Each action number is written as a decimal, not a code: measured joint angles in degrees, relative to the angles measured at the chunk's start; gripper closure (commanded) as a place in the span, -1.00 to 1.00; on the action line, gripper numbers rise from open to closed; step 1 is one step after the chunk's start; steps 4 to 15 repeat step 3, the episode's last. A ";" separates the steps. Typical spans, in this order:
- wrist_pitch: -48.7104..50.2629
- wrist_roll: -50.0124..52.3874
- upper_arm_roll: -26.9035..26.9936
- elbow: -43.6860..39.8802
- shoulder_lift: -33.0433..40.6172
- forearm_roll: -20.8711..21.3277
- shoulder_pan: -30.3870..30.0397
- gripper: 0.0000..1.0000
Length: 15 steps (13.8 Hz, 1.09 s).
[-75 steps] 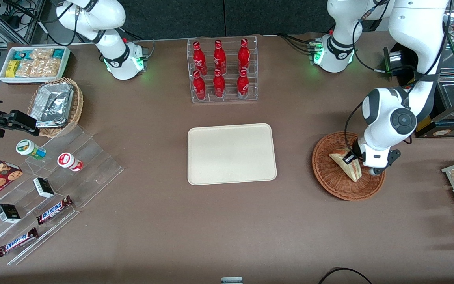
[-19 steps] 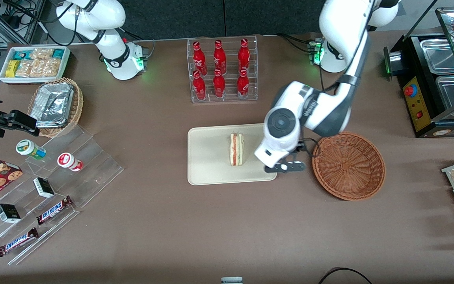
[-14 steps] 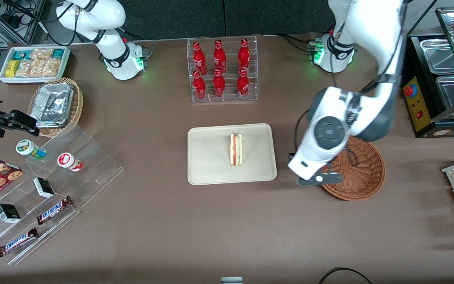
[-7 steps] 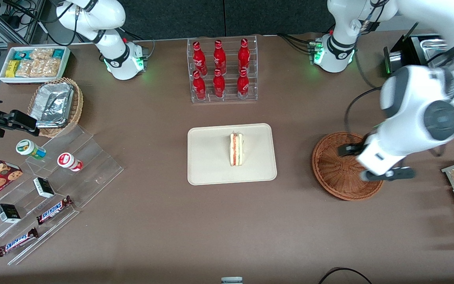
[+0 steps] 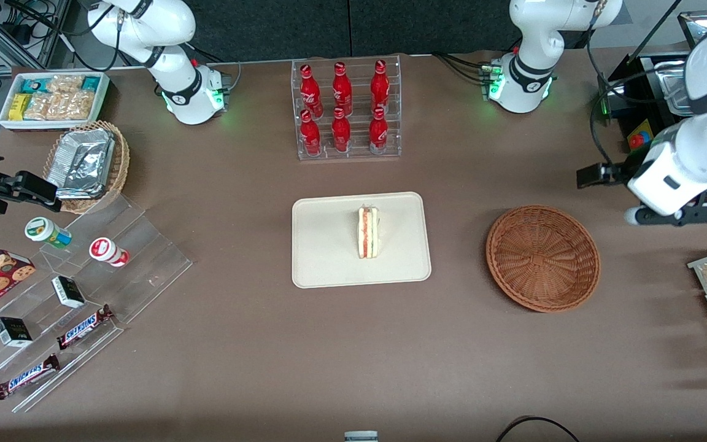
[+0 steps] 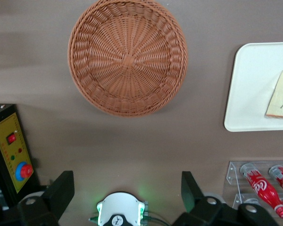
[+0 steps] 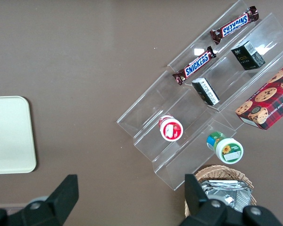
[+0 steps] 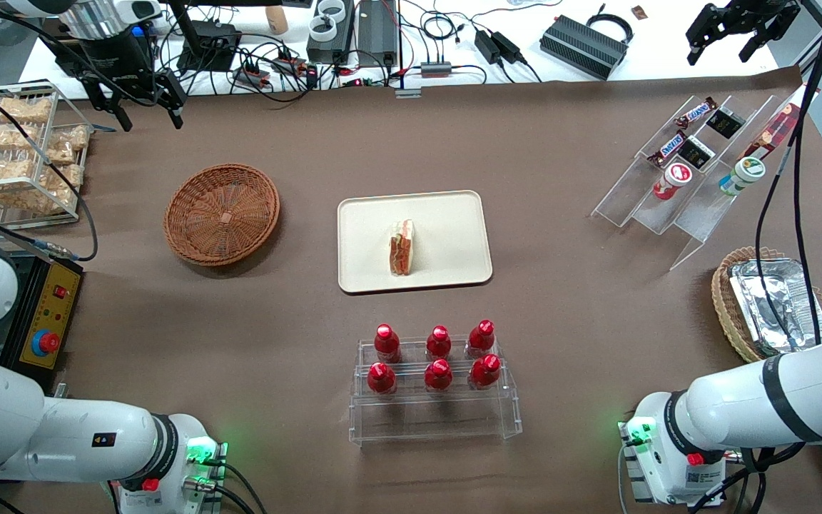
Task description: Place sandwich from basket to tray
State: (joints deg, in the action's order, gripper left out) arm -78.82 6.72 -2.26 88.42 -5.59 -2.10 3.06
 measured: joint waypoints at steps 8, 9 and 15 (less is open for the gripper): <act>0.33 0.00 -0.10 0.04 1.87 0.03 -2.16 -1.00; 0.33 0.00 -0.10 0.04 1.87 0.03 -2.16 -1.00; 0.33 0.00 -0.10 0.04 1.87 0.03 -2.16 -1.00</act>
